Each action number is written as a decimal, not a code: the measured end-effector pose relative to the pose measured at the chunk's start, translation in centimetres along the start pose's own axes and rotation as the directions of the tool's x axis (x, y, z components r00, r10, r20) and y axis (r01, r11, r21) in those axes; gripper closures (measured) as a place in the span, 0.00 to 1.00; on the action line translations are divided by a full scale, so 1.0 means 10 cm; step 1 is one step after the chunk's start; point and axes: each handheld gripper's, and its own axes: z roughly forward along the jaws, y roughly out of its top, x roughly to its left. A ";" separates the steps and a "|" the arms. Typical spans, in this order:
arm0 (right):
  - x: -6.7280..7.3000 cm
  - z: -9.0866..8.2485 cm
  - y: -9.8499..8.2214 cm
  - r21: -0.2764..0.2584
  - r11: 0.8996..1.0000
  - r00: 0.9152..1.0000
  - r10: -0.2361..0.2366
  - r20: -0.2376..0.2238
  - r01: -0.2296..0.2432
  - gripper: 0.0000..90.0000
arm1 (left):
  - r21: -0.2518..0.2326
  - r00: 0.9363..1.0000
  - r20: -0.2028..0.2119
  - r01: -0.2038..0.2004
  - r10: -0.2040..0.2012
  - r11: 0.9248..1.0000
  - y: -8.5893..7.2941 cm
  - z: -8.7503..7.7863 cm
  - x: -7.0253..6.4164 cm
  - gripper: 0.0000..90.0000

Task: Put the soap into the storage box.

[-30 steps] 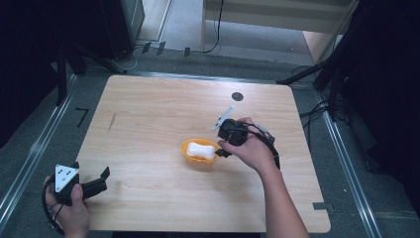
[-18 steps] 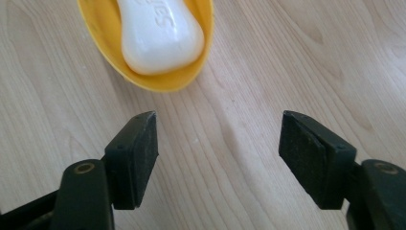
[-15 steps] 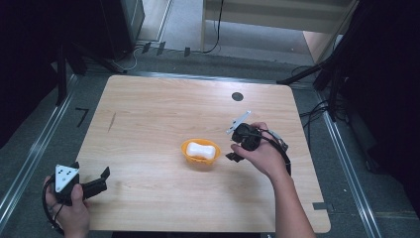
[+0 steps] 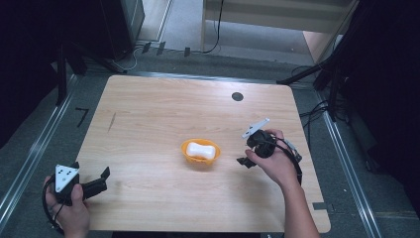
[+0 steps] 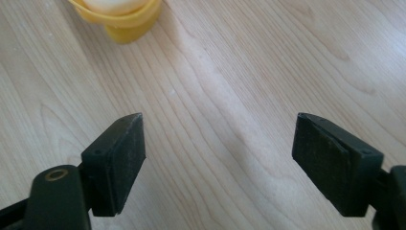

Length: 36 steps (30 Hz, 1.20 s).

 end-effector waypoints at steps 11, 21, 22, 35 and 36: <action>-0.07 -0.03 -0.35 -0.053 0.996 0.997 0.071 -0.003 -0.071 0.19 | 0.000 1.000 -0.002 0.000 0.000 1.000 0.00 0.00 0.00 0.00; -0.10 -0.10 -0.61 -0.115 0.986 0.993 0.120 0.011 -0.118 0.17 | 0.000 1.000 -0.004 -0.001 0.001 1.000 0.00 0.00 0.00 0.00; -0.09 -0.10 -0.64 -0.118 0.985 0.992 0.127 0.012 -0.125 0.16 | 0.000 1.000 -0.004 -0.003 0.003 1.000 0.00 0.00 0.00 0.00; -0.09 -0.14 -0.97 -0.181 0.969 0.985 0.170 -0.007 -0.168 0.14 | -0.001 1.000 -0.004 0.000 0.000 1.000 0.00 0.00 0.00 0.00; -0.09 -0.14 -1.00 -0.184 0.968 0.985 0.172 -0.007 -0.171 0.14 | -0.002 1.000 -0.004 -0.002 0.002 1.000 0.00 0.00 0.00 0.00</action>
